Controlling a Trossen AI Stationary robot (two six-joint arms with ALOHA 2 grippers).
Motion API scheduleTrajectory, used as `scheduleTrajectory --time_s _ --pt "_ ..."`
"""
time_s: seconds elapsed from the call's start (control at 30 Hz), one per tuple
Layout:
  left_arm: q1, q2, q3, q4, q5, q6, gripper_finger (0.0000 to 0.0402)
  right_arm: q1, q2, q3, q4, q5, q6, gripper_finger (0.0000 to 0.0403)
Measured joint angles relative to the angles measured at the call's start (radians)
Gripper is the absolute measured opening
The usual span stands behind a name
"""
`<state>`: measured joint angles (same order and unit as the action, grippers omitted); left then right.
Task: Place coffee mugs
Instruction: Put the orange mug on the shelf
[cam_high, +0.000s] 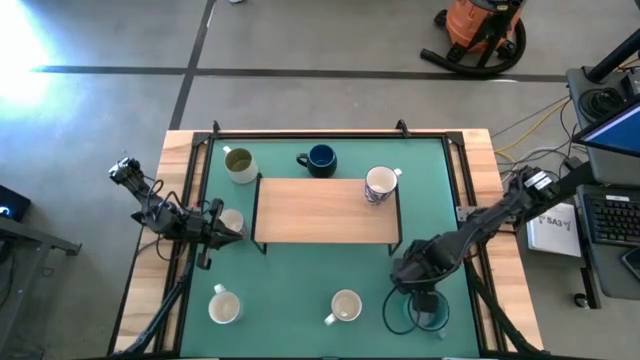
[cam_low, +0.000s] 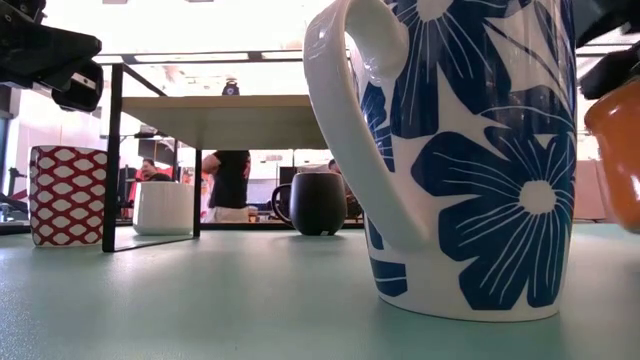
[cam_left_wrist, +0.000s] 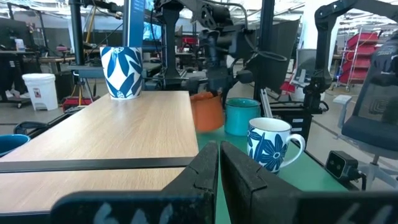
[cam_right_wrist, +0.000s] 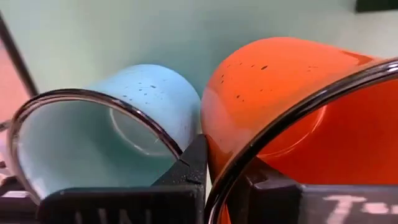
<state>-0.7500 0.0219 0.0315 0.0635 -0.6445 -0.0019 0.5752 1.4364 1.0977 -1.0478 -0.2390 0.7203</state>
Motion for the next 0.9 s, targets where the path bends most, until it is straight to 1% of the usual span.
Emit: scheduleTrajectory --time_s 0.13,0.33,0.43,0.63,0.9 --pt "0.0 0.0 0.0 0.0 0.0 0.0 0.0 0.037 0.0 0.04 -0.008 -0.001 0.067 0.0015" --pt "0.0 0.0 0.0 0.0 0.0 0.0 0.0 0.086 0.0 0.097 -0.006 0.003 0.066 0.0014" --pt "0.0 0.0 0.0 0.0 0.0 0.0 0.0 0.101 0.0 0.112 -0.012 0.004 0.04 0.0014" --pt "0.0 0.0 0.0 0.0 0.0 0.0 0.0 0.121 0.0 0.123 -0.059 0.058 -0.109 0.0014" --pt "0.0 0.0 0.0 0.0 0.0 0.0 0.0 0.124 -0.002 0.124 -0.065 0.055 -0.34 0.0014"
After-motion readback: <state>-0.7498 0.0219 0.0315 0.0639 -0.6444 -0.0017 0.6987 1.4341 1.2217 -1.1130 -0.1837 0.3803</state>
